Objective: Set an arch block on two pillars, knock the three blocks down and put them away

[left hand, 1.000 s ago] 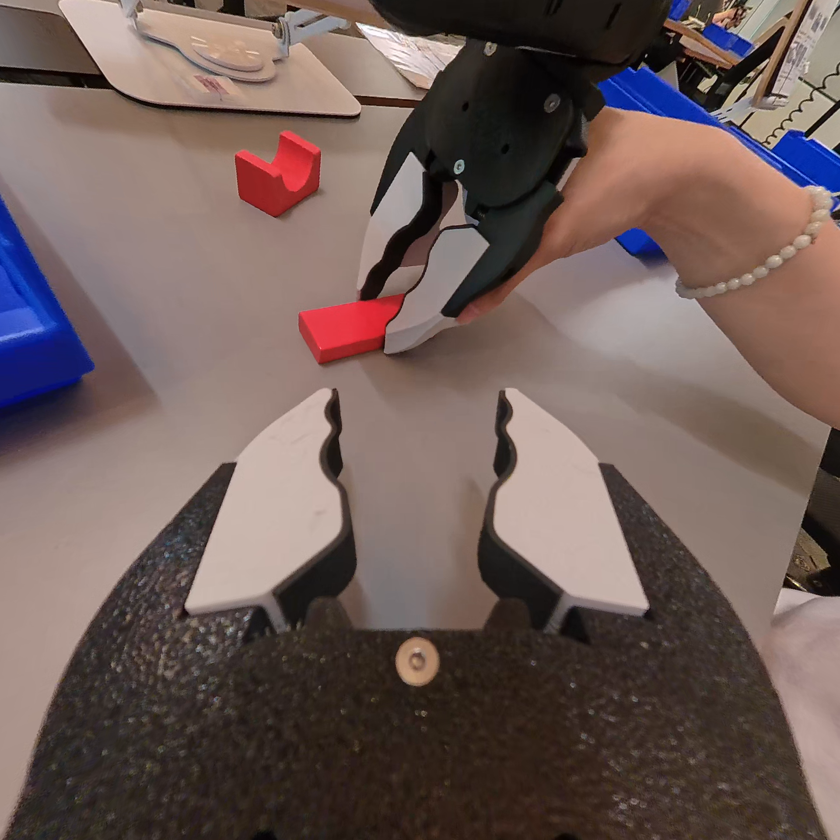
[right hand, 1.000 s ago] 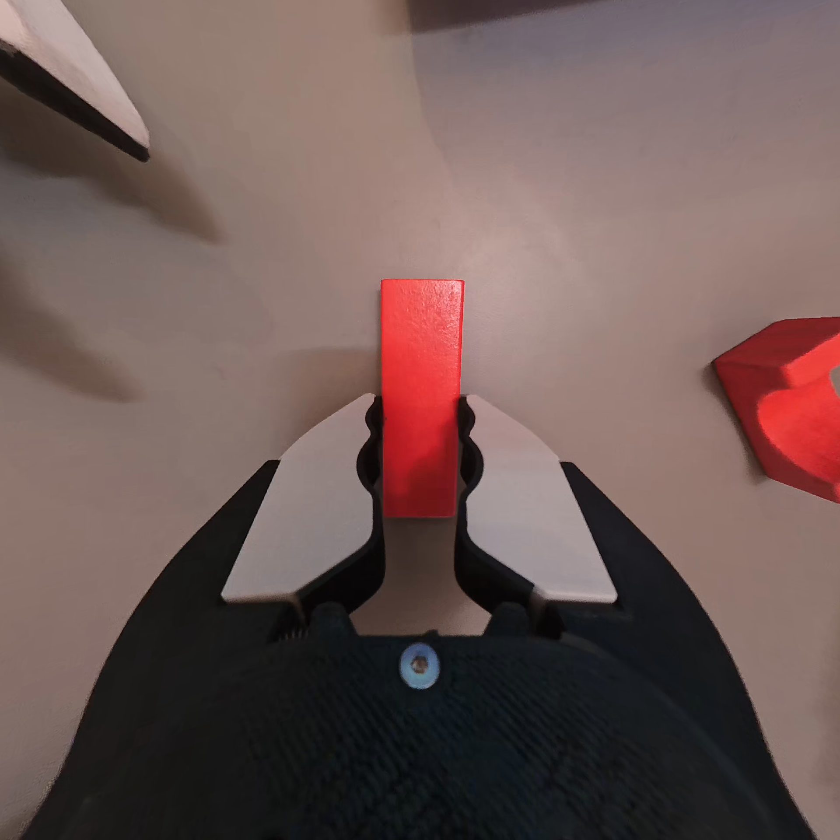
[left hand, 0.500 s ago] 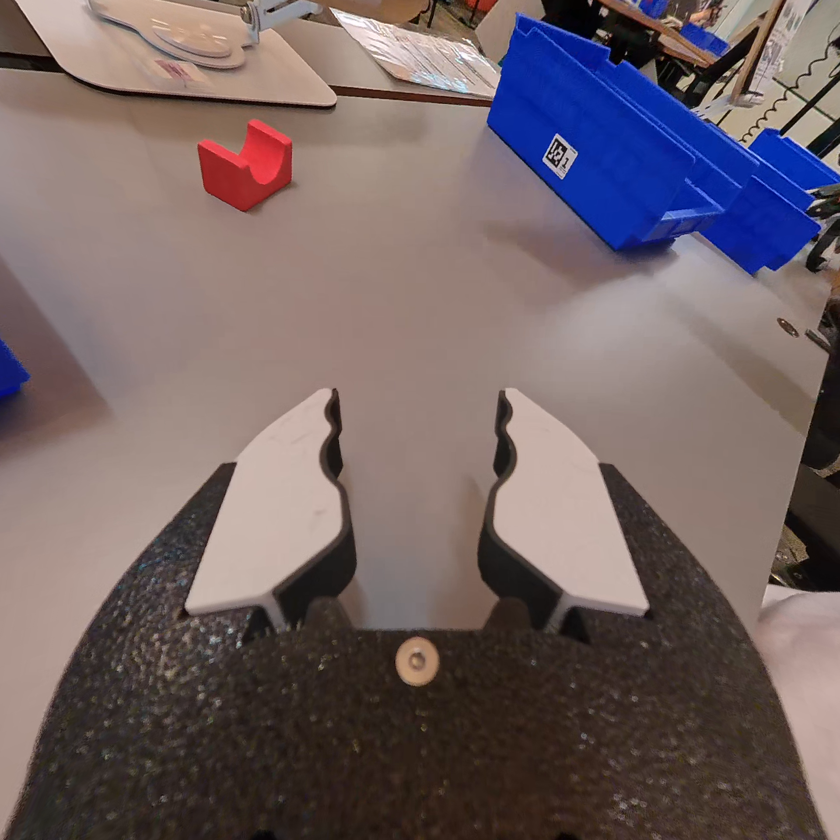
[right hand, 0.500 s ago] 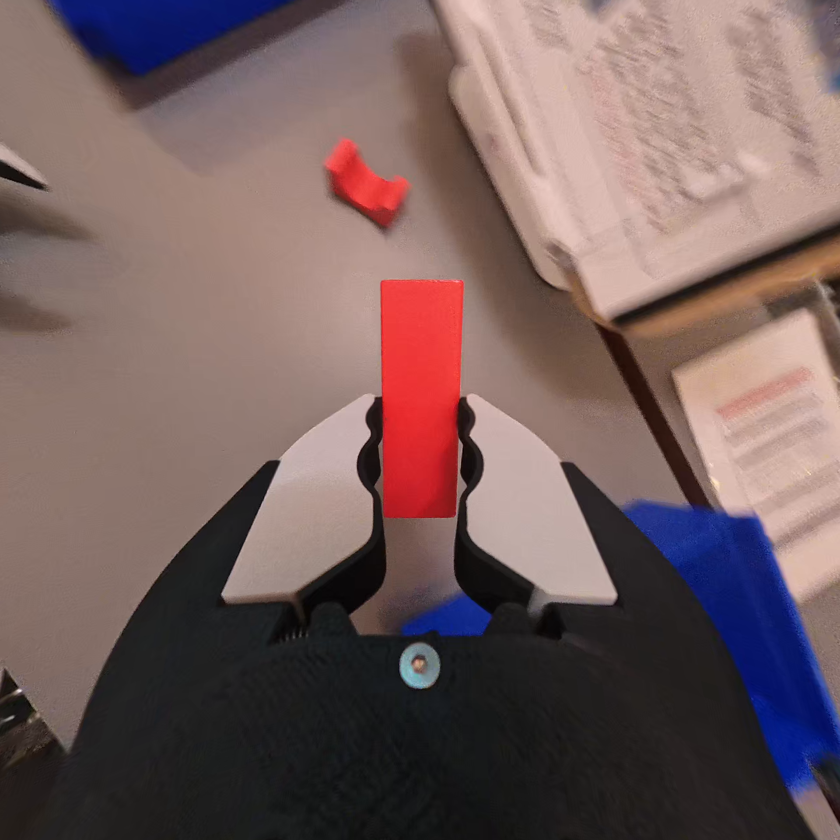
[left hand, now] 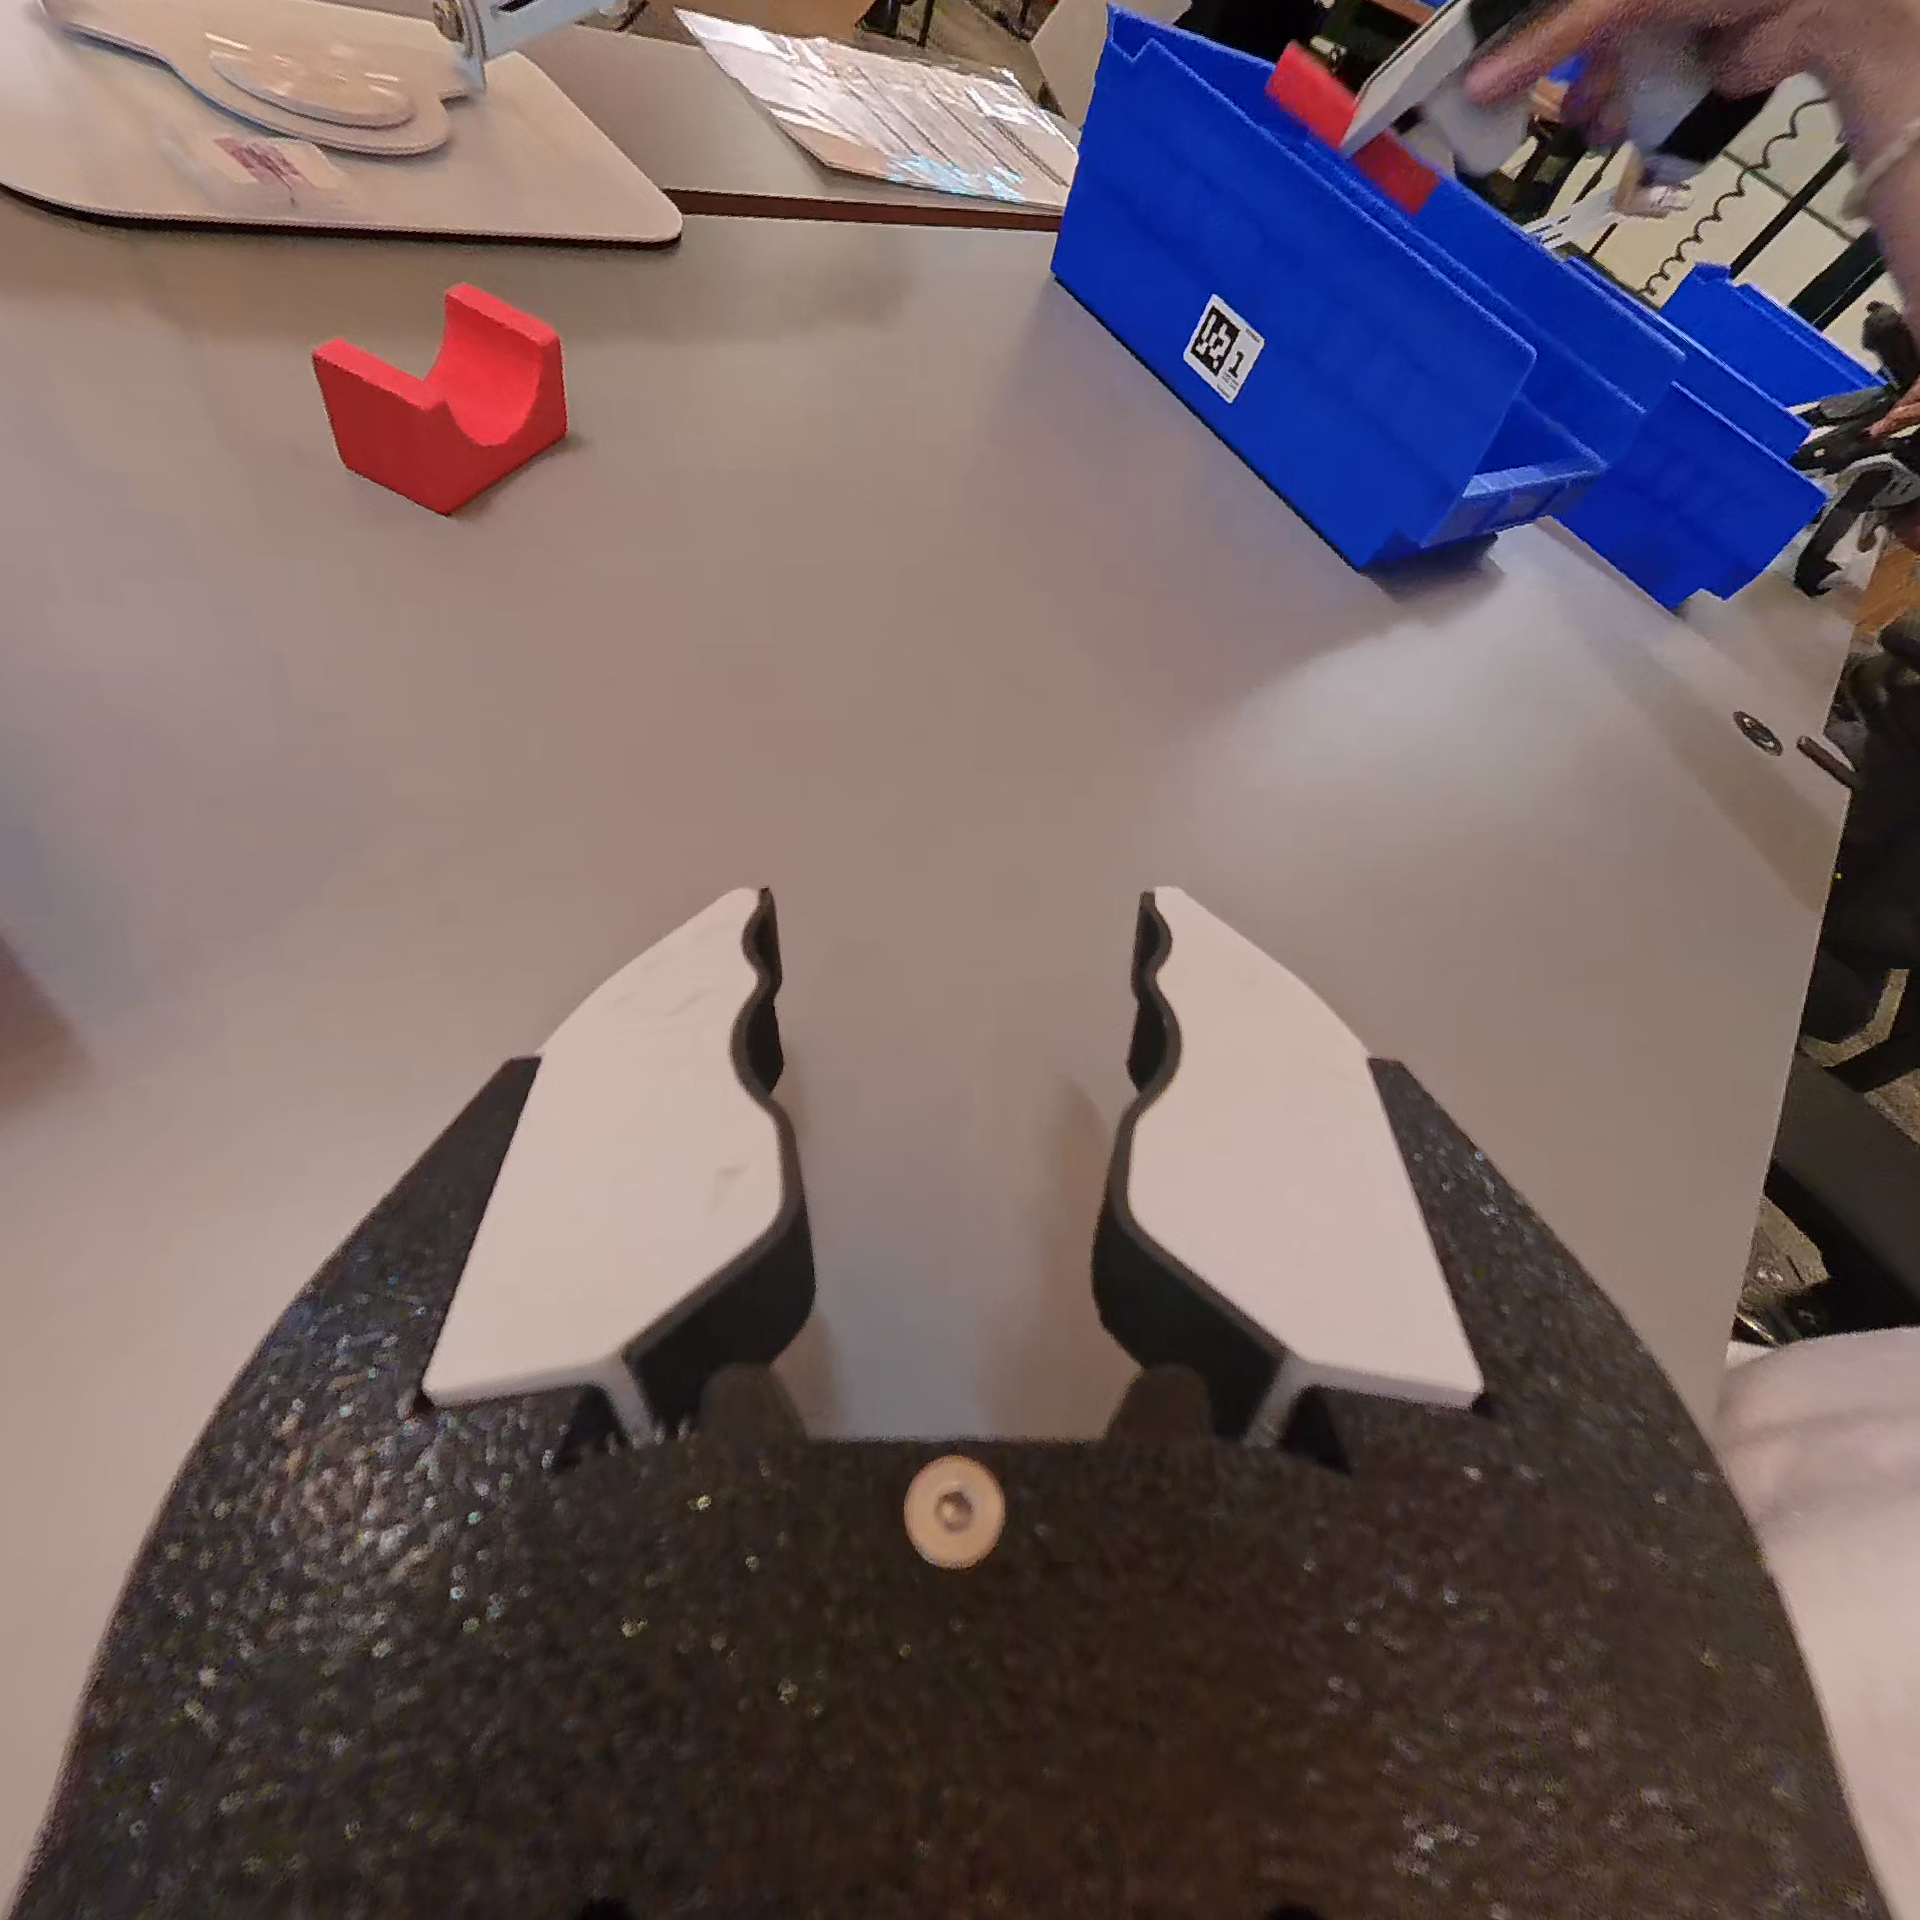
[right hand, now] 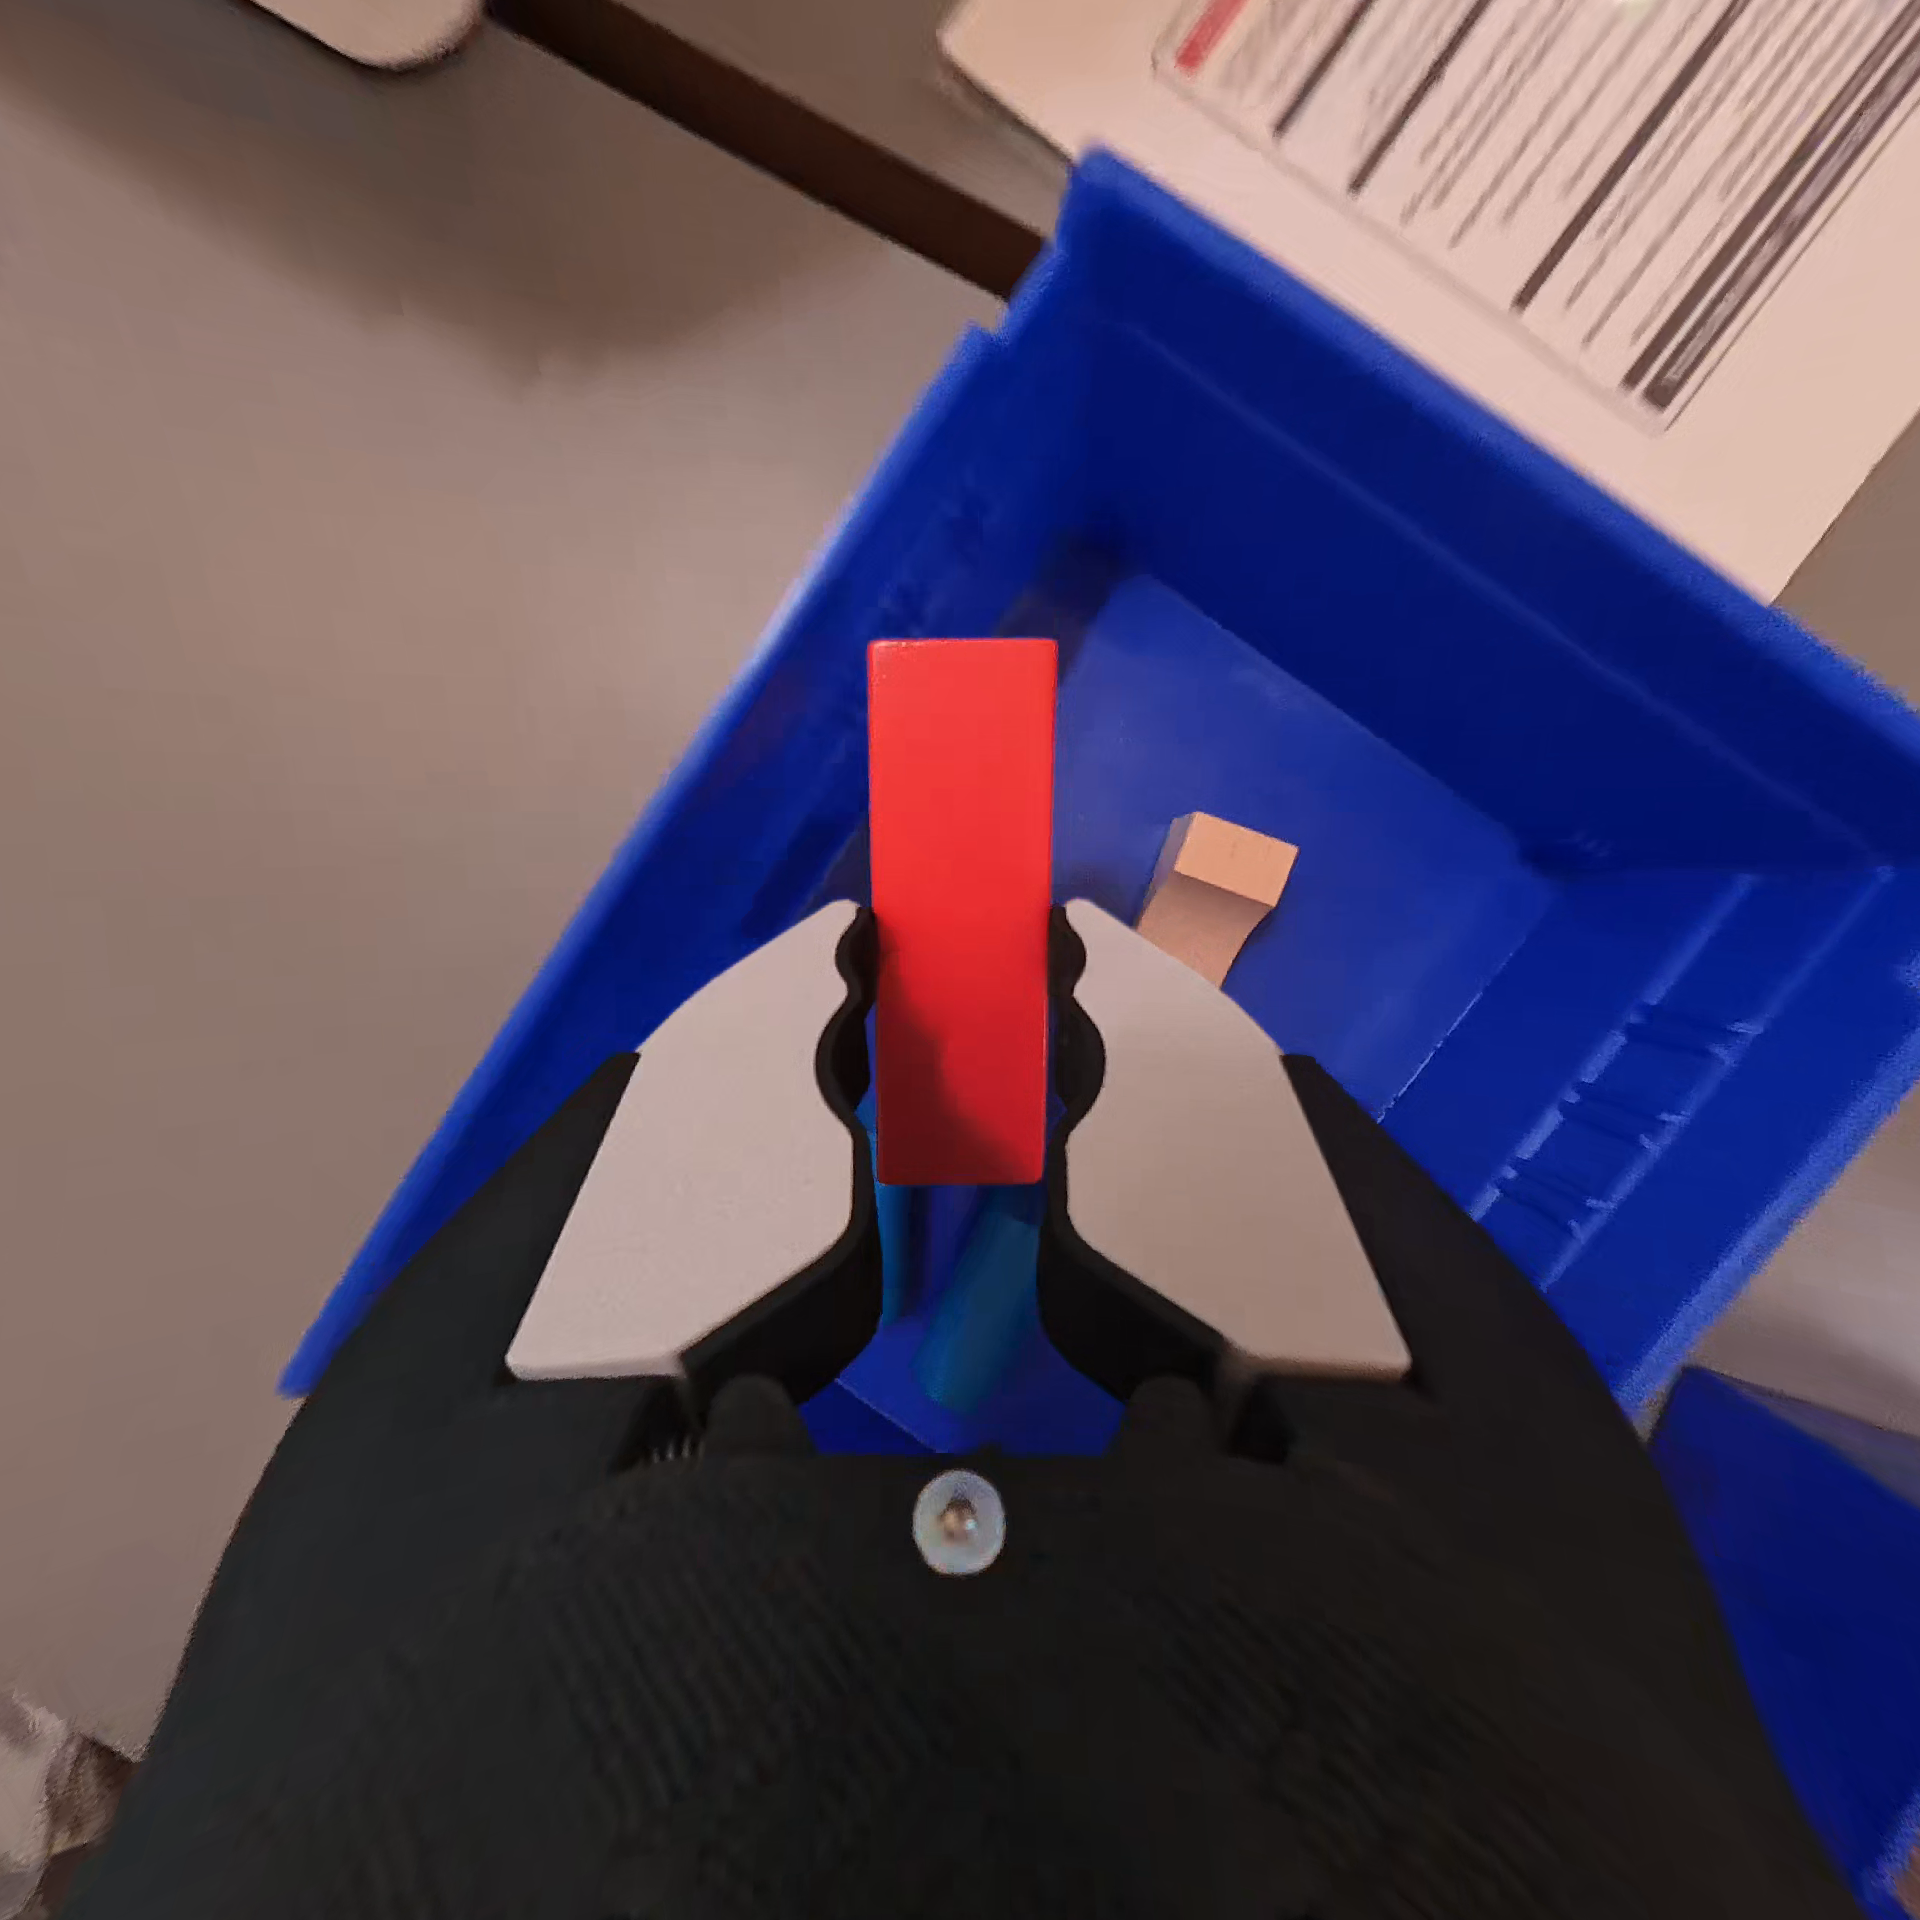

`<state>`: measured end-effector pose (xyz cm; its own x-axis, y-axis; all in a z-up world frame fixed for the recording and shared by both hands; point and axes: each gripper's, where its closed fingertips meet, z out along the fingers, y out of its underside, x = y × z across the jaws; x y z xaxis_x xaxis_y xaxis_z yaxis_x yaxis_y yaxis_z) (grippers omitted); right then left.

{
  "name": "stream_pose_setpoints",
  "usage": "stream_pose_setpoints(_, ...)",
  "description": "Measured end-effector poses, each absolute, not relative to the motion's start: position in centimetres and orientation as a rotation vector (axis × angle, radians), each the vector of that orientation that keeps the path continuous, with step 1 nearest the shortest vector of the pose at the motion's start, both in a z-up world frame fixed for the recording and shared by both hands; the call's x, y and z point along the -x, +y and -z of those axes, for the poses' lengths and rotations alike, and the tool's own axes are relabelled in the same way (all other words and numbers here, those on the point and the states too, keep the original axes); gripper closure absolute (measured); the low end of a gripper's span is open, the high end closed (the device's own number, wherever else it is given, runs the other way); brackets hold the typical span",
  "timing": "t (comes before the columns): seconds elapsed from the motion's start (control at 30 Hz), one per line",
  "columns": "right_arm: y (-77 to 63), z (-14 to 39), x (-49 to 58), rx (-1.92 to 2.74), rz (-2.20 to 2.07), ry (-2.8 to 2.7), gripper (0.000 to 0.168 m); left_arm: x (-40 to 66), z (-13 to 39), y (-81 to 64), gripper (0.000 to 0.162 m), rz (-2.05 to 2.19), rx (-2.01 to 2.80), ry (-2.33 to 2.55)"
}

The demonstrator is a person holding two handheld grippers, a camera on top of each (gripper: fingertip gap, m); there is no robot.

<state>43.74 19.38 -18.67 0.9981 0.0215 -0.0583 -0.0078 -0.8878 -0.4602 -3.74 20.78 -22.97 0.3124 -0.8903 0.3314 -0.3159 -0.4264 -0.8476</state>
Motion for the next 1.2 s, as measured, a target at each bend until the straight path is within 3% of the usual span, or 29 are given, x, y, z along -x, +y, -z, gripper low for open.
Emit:
stream_pose_setpoints(0.23,20.8,24.4,-45.0,2.726,-0.182,0.058,0.136,3.2,23.1,20.2,0.097,1.059,1.909,1.119)
stream_pose_setpoints(0.83,22.9,28.2,-46.4,2.832,-0.097,-0.005,0.134,2.8,23.4,20.8,0.097,1.049,1.942,1.128)
stream_pose_setpoints(0.93,22.6,26.4,-47.1,2.831,0.035,-0.034,0.101,2.9,23.5,20.8,0.097,1.055,1.941,1.128)
stream_pose_setpoints(1.07,22.8,19.1,-45.9,2.703,0.168,-0.054,0.092,2.9,23.5,20.9,0.097,1.065,1.934,1.123)
stream_pose_setpoints(1.2,25.4,11.4,-36.9,2.454,0.023,-0.25,0.095,3.0,23.3,21.1,0.097,1.074,1.92,1.113)
